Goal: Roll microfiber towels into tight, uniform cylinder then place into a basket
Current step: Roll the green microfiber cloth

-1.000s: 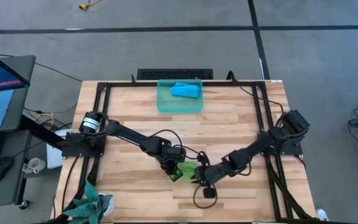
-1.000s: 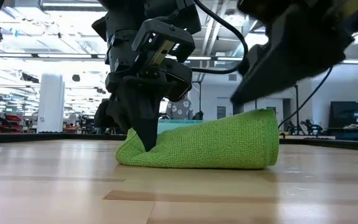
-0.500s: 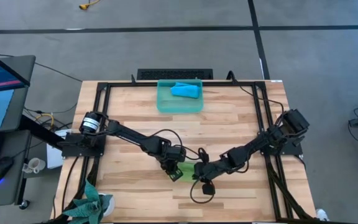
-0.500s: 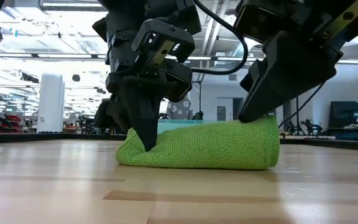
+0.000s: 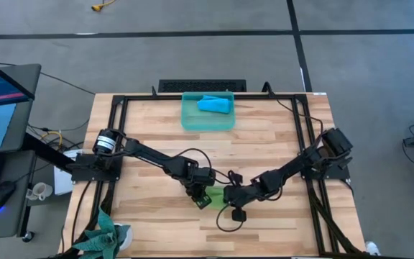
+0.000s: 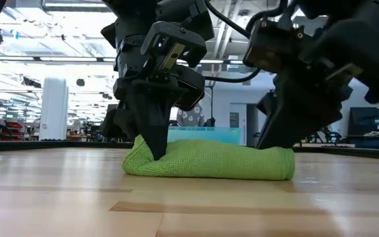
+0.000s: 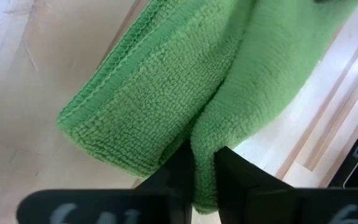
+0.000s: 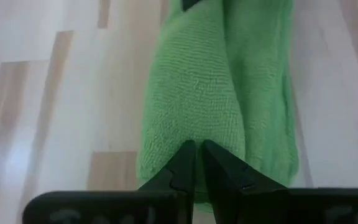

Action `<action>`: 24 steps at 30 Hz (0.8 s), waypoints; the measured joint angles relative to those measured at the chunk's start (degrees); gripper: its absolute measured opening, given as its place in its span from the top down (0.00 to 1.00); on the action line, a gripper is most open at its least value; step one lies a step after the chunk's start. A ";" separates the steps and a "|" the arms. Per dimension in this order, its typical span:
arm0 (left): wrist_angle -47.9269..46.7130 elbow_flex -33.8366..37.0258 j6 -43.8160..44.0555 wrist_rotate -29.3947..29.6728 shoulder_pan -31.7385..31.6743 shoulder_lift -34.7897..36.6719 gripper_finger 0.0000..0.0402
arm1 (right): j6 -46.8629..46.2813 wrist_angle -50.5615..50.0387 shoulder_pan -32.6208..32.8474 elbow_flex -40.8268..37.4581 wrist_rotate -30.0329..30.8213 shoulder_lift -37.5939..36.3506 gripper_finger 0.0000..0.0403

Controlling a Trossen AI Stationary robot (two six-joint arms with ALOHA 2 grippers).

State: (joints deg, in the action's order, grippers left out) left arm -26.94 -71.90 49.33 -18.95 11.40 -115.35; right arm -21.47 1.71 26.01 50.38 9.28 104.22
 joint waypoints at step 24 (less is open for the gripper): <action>-0.14 0.17 -6.55 -0.24 -0.33 3.20 0.68 | -2.12 -3.74 -1.11 0.01 1.39 -0.02 0.86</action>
State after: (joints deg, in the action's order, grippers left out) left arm -27.08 -71.72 42.78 -19.19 11.07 -112.15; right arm -23.59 -2.03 24.91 50.39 10.68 104.20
